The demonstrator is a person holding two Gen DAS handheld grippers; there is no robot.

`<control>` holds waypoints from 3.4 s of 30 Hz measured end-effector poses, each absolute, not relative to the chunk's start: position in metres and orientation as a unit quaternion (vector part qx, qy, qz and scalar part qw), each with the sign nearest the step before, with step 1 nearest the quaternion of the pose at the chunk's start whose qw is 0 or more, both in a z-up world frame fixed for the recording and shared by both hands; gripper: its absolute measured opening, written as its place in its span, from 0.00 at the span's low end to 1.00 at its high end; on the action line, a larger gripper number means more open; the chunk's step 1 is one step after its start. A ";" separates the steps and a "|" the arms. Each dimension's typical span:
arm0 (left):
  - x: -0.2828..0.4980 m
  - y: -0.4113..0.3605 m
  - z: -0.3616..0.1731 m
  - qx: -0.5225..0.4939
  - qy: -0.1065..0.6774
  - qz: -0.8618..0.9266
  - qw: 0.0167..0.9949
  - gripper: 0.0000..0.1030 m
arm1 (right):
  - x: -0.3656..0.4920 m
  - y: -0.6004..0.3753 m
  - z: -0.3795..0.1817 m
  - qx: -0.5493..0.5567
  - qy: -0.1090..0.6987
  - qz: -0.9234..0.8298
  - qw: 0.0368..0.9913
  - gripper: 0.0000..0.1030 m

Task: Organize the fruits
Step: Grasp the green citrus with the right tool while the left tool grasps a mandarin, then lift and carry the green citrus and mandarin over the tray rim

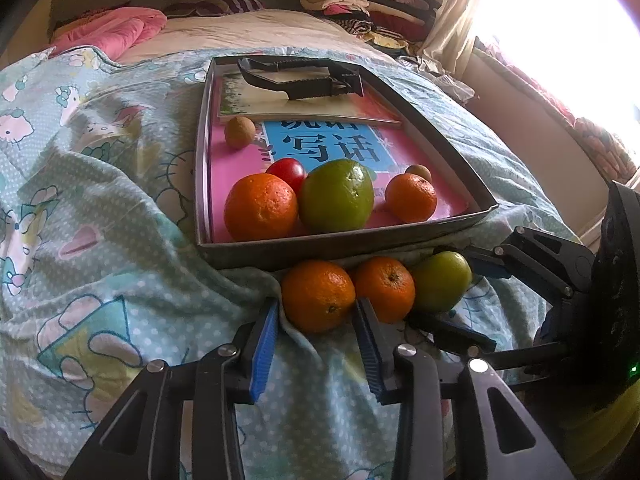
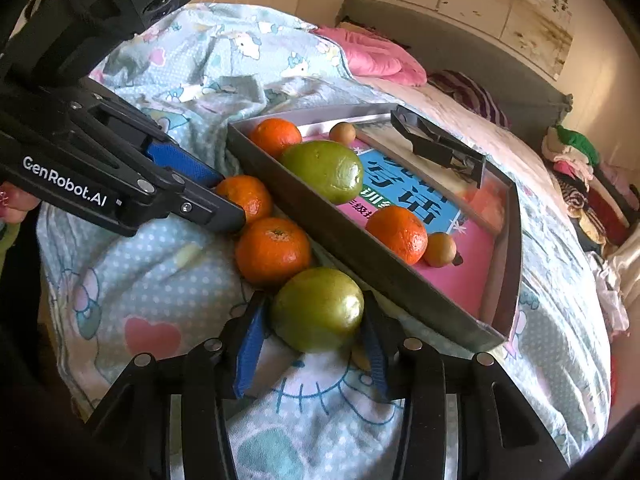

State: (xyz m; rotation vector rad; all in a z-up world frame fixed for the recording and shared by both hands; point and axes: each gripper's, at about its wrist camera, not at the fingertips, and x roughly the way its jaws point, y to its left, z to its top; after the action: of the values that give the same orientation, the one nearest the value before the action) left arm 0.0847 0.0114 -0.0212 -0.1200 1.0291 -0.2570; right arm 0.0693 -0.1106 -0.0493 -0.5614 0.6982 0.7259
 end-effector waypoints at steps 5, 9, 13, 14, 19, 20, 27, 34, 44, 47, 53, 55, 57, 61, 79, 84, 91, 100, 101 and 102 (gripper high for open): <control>0.088 0.012 -0.026 -0.065 0.492 -0.129 0.859 0.41 | 0.068 -0.115 -0.047 -0.248 0.333 0.343 0.843 0.44; 0.089 0.015 -0.029 -0.082 0.490 -0.137 0.857 0.39 | 0.061 -0.125 -0.038 -0.205 0.326 0.350 0.854 0.44; 0.087 0.023 -0.024 -0.109 0.489 -0.146 0.853 0.39 | 0.053 -0.130 -0.027 -0.164 0.312 0.362 0.863 0.44; 0.085 0.025 -0.021 -0.112 0.485 -0.144 0.855 0.39 | 0.050 -0.131 -0.024 -0.156 0.307 0.364 0.865 0.44; 0.075 0.024 0.004 -0.105 0.462 -0.142 0.869 0.39 | 0.052 -0.137 -0.015 -0.117 0.301 0.363 0.874 0.44; 0.073 0.022 0.008 -0.100 0.458 -0.142 0.872 0.39 | 0.052 -0.139 -0.014 -0.112 0.301 0.359 0.876 0.44; 0.084 0.011 0.015 -0.089 0.462 -0.133 0.872 0.39 | 0.067 -0.160 -0.005 -0.070 0.303 0.316 0.896 0.44; 0.078 0.018 0.018 -0.099 0.461 -0.127 0.873 0.39 | 0.084 -0.180 -0.006 -0.035 0.314 0.281 0.906 0.44; 0.082 0.028 0.025 -0.117 0.449 -0.114 0.878 0.39 | 0.088 -0.188 -0.006 -0.019 0.315 0.273 0.909 0.44; 0.093 0.027 0.022 -0.128 0.446 -0.112 0.879 0.39 | 0.089 -0.188 -0.007 -0.016 0.317 0.273 0.908 0.44; 0.104 0.020 0.024 -0.111 0.446 -0.102 0.882 0.39 | 0.090 -0.190 -0.007 -0.009 0.317 0.274 0.908 0.44; 0.106 0.018 0.024 -0.105 0.444 -0.098 0.884 0.39 | 0.090 -0.189 -0.007 -0.008 0.317 0.273 0.908 0.45; 0.108 0.016 0.022 -0.099 0.443 -0.094 0.886 0.39 | 0.090 -0.188 -0.007 -0.010 0.317 0.272 0.908 0.44; 0.107 0.015 0.015 -0.087 0.438 -0.093 0.890 0.39 | 0.089 -0.187 -0.008 -0.010 0.318 0.272 0.908 0.45; 0.118 0.002 0.011 -0.046 0.456 -0.079 0.885 0.45 | 0.097 -0.171 -0.004 -0.053 0.323 0.264 0.907 0.45; 0.116 0.003 0.013 -0.054 0.464 -0.076 0.881 0.47 | 0.109 -0.164 -0.002 -0.070 0.341 0.255 0.902 0.45; 0.113 0.012 0.027 -0.063 0.460 -0.078 0.882 0.47 | 0.126 -0.163 -0.006 -0.060 0.363 0.247 0.896 0.45; 0.121 0.002 0.023 -0.039 0.463 -0.076 0.882 0.46 | 0.135 -0.165 -0.012 -0.057 0.384 0.234 0.892 0.45; 0.123 0.003 0.021 -0.041 0.467 -0.077 0.880 0.45 | 0.137 -0.165 -0.013 -0.057 0.386 0.234 0.891 0.45; 0.124 0.003 0.018 -0.042 0.472 -0.076 0.878 0.44 | 0.137 -0.165 -0.014 -0.058 0.387 0.233 0.890 0.45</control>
State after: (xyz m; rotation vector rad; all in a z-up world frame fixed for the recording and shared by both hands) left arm 0.1239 0.0032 0.0179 -0.0882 0.9835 -0.1580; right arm 0.1371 -0.1648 -0.0141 -0.1200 0.8046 0.4830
